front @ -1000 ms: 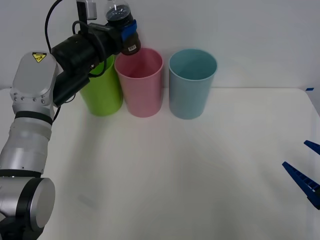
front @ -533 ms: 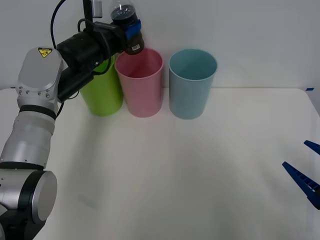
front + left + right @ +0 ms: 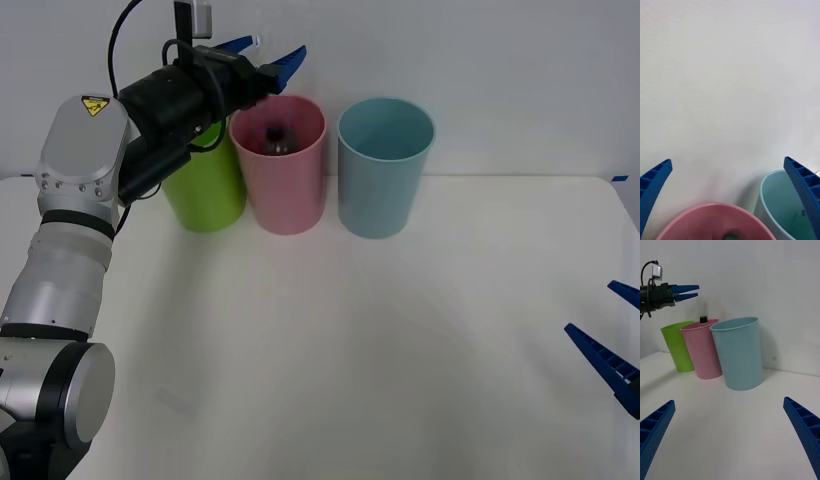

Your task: Grasp the object on the table and drop it into the matching bin: aluminum can to the light blue bin, PET bottle to the pink bin.

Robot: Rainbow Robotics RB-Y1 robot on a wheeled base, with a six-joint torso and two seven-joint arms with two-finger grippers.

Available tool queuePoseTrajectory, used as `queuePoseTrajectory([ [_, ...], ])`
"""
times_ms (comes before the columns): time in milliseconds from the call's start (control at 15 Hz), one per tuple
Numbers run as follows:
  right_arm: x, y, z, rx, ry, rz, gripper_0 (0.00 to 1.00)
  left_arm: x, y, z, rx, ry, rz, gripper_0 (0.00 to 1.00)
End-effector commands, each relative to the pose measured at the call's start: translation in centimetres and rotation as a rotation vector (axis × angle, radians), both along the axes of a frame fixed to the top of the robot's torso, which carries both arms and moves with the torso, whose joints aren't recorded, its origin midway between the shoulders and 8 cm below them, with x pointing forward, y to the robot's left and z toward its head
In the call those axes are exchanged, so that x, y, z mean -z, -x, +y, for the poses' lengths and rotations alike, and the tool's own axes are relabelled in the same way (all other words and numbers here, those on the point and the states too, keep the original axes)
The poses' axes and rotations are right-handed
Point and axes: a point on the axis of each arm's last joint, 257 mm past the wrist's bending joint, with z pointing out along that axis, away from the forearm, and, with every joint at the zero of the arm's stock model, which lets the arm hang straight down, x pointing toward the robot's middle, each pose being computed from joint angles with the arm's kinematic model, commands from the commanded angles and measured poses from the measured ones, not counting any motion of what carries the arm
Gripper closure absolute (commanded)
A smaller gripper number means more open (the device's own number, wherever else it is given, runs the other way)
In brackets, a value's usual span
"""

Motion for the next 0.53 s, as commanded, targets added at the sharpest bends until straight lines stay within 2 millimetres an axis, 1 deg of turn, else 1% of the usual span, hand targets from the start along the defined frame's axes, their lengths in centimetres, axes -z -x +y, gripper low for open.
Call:
queuePoseTrajectory([
  [67, 0.00, 0.00, 0.00, 0.000, 0.000, 0.000, 0.00, -0.05, 0.20, -0.13, 0.011, 0.006, 0.001, 0.00],
  [400, 0.00, 0.00, 0.00, 0.000, 0.000, 0.000, 0.00, -0.09, 0.22, 0.03, 0.012, 0.013, 0.002, 0.00],
  [533, 0.00, 0.00, 0.00, 0.000, 0.000, 0.000, 0.00, 0.19, 0.44, 0.40, 0.020, 0.019, 0.008, 0.00],
])
